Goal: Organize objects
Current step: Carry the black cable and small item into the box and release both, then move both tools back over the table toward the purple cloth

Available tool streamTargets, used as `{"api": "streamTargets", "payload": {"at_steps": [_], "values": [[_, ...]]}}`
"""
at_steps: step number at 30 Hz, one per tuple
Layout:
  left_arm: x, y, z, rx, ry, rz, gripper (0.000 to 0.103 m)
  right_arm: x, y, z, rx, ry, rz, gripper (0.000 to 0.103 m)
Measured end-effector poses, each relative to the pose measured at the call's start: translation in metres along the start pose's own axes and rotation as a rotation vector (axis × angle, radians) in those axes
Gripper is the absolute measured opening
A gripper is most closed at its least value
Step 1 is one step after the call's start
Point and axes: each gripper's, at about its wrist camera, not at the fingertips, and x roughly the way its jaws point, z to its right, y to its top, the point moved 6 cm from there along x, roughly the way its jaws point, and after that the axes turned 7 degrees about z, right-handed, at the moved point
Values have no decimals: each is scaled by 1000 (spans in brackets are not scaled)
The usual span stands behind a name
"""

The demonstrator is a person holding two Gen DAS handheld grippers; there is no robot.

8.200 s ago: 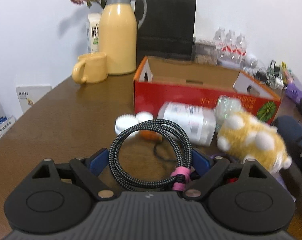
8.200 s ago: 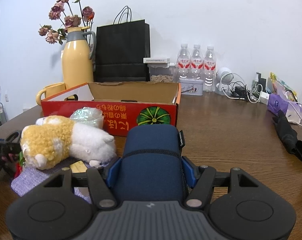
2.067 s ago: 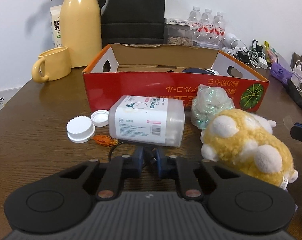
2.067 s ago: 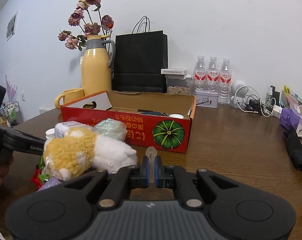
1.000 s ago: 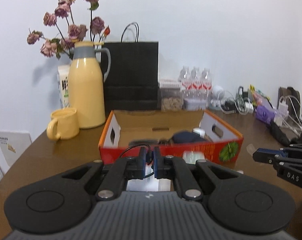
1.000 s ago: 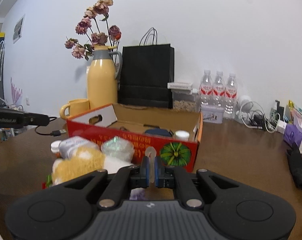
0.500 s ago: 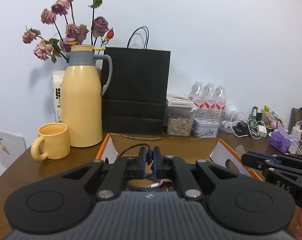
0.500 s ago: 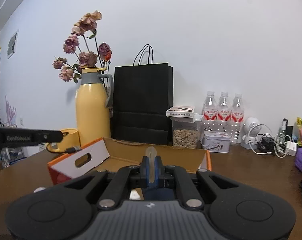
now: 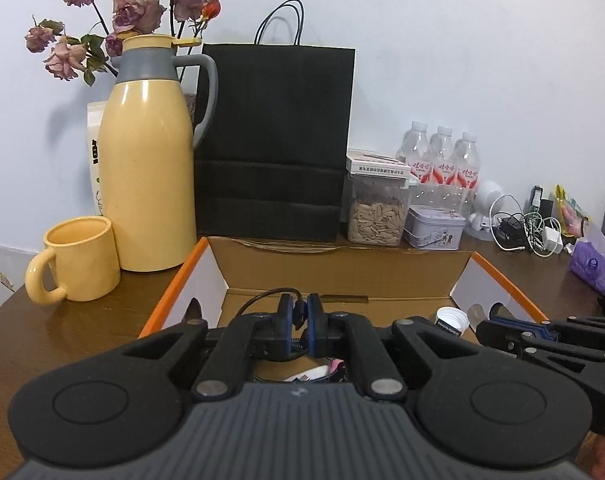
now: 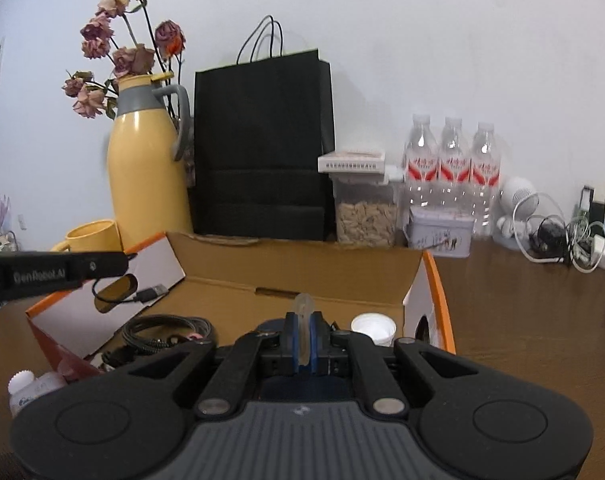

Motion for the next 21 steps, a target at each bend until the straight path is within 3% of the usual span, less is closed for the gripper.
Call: {"api": "streamTargets", "payload": {"at_steps": [1, 3, 4, 5, 6, 7, 8, 21], "values": [[-1, 0, 0, -2, -1, 5, 10, 0, -1, 0, 0, -2, -4, 9], [-3, 0, -1, -4, 4, 16, 30, -1, -3, 1, 7, -10, -12, 11], [-5, 0, -2, -6, 11, 25, 61, -2, -3, 2, 10, -11, -11, 23], [-6, 2, -2, -8, 23, 38, 95, -3, -3, 2, 13, -11, -4, 47], [-8, 3, -3, -8, 37, 62, 103, -5, -3, 2, 12, -12, 6, 63], [-11, 4, -4, -5, 51, 93, 103, -6, -2, 2, 9, -17, 14, 92], [-12, 5, -5, -6, 55, 96, 103, -8, -1, 2, 4, -23, 23, 103], [-10, 1, -12, -34, 81, 64, 103, -12, -2, 4, 1, -62, 36, 103]]}}
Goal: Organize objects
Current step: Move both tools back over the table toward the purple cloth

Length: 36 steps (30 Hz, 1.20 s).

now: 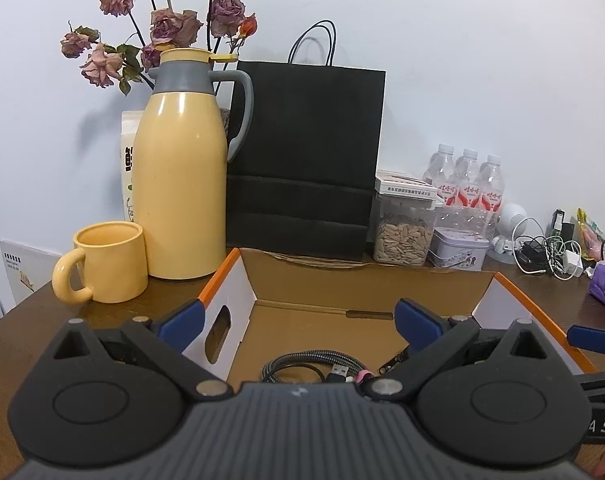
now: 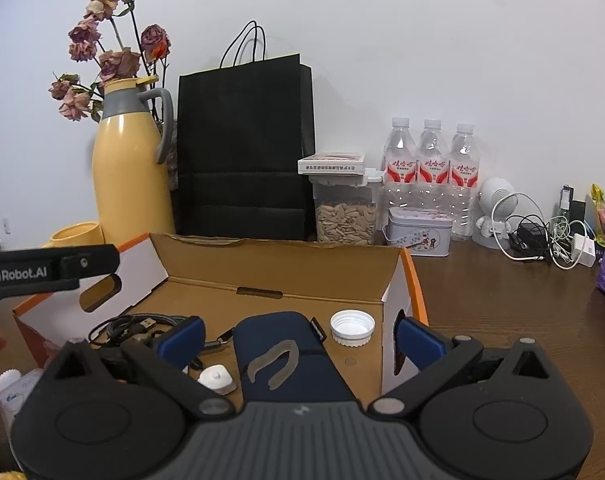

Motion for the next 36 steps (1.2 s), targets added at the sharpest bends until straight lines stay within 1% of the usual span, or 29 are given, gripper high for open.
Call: {"api": "streamTargets", "payload": {"at_steps": [3, 8, 18, 23, 26, 28, 31, 36], "values": [[-4, 0, -2, -6, -1, 7, 103, -2, 0, 1, -1, -6, 5, 103], [-15, 0, -8, -24, -5, 44, 103, -9, 0, 1, -6, -10, 24, 103], [-50, -6, -22, -35, -10, 83, 103, -41, -4, 1, -33, -5, 73, 103], [-72, -16, -27, -27, -18, 63, 103, -67, -12, 2, -43, -1, 79, 103], [-87, -23, -32, -28, -21, 38, 103, -85, -18, -1, -59, 7, 84, 103], [-98, -29, -37, -18, -9, 8, 103, -97, -23, -4, -77, 11, 75, 103], [-116, -38, -44, -10, -19, -23, 103, -115, -31, -7, -98, 23, 56, 103], [-140, -52, -57, -12, -17, -86, 103, -143, -47, -11, -92, 41, 16, 103]]}}
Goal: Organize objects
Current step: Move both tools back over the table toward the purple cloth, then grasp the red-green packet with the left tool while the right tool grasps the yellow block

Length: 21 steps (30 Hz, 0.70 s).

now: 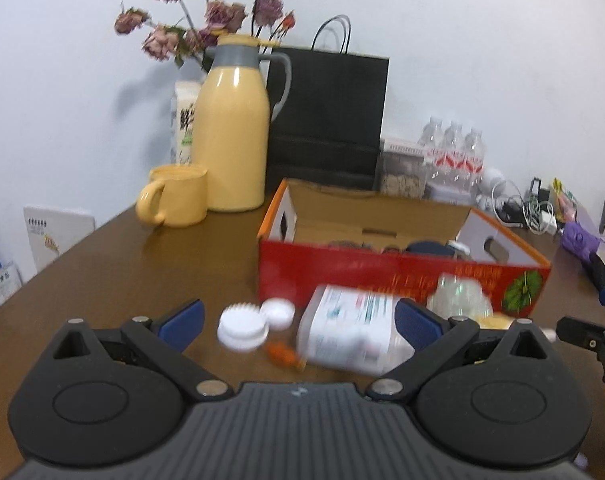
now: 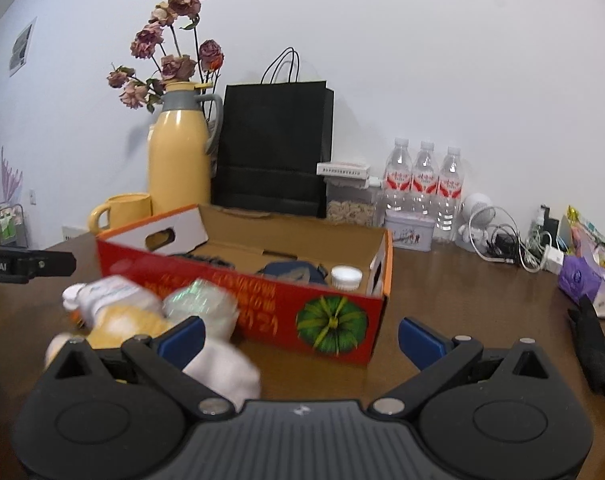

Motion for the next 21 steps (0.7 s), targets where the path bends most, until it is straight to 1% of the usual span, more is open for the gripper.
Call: {"api": "streamTargets", "payload": {"at_steps": [3, 6, 7, 8, 10, 12, 14, 15, 16, 18, 21], "values": [[-10, -11, -8, -20, 12, -28, 103, -13, -12, -6, -3, 22, -37, 103], [-18, -22, -15, -43, 17, -56, 103, -21, -24, -13, -7, 25, -67, 103], [-20, -25, -16, -46, 17, -62, 103, -22, -26, -15, -8, 29, -76, 99], [-23, -26, -17, -48, 17, -64, 103, -24, -29, -19, -12, 41, -86, 93], [-28, -28, -18, -51, 18, -66, 103, -26, -33, -26, -21, 69, -102, 85], [-31, -28, -19, -49, 21, -69, 103, -27, -36, -33, -35, 86, -116, 82], [-37, -28, -19, -42, 19, -70, 103, -26, -36, -39, -43, 103, -124, 69], [-39, -28, -18, -38, 18, -71, 103, -25, -36, -42, -45, 115, -131, 65], [-41, -28, -18, -35, 14, -72, 103, -23, -36, -44, -46, 120, -137, 58], [-45, -28, -16, -30, 5, -72, 103, -19, -36, -49, -51, 130, -154, 50], [-48, -29, -15, -25, -3, -77, 103, -12, -38, -55, -44, 141, -178, 48]]}}
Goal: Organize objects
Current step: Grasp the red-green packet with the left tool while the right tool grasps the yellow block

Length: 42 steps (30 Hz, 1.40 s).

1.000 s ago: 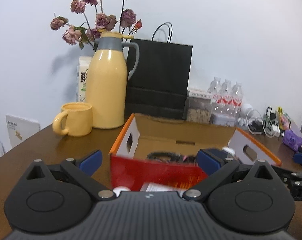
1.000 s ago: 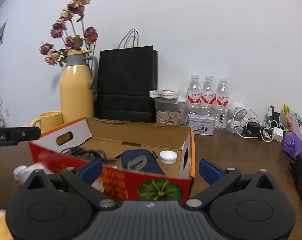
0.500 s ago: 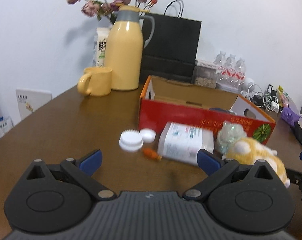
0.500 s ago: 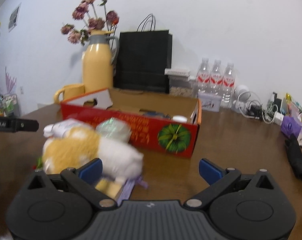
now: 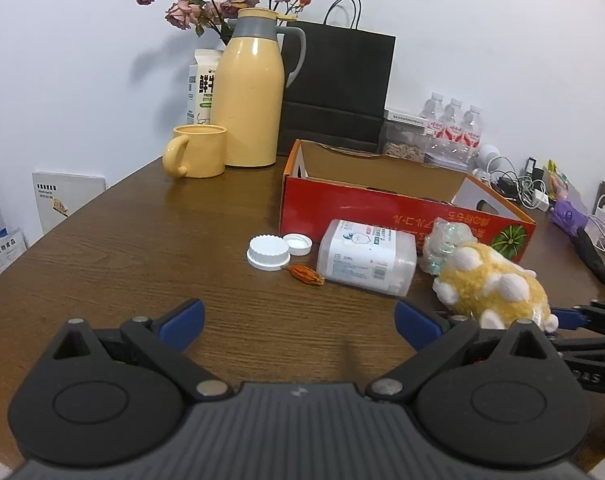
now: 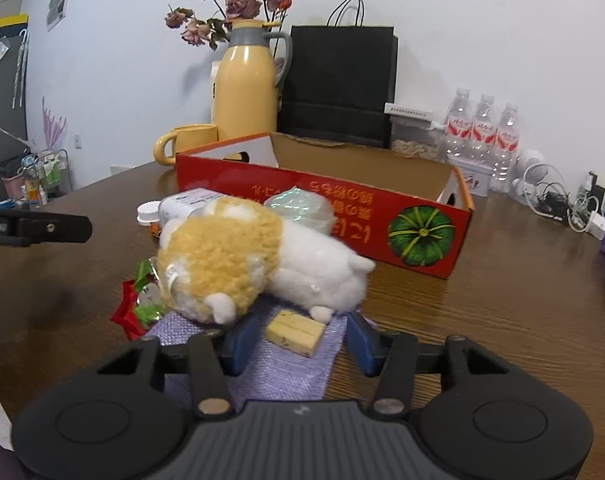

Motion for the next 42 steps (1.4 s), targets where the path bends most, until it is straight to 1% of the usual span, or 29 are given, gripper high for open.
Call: {"api": "streamTargets", "payload": {"at_steps": [3, 5, 15, 22, 28, 34, 36, 39, 40, 41, 42], "values": [[0, -2, 3, 6, -9, -8, 103, 8, -3, 1, 19, -4, -28, 44], [0, -3, 6, 10, -18, -11, 103, 10, -4, 1, 29, 7, -31, 34], [2, -6, 18, 24, -41, -27, 103, 3, -3, 2, 27, 3, 12, 33], [5, -10, 42, 45, -107, -49, 103, -13, 0, 12, 42, -31, 52, 33], [12, -15, 67, 61, -167, -79, 103, -20, -4, 20, 54, -43, 54, 33], [25, -23, 77, 64, -178, -119, 103, -20, -5, 20, 53, -26, 55, 33], [28, -25, 78, 47, -188, -132, 103, -19, -6, 20, 53, -20, 54, 33], [32, -27, 80, 39, -198, -147, 96, -17, -8, 20, 54, -13, 46, 33], [32, -28, 80, 36, -208, -150, 91, -17, -9, 20, 54, -11, 44, 33], [32, -29, 82, 31, -219, -151, 84, -17, -9, 19, 54, -8, 43, 33], [31, -29, 83, 27, -234, -152, 80, -16, -10, 19, 54, -5, 41, 33]]}}
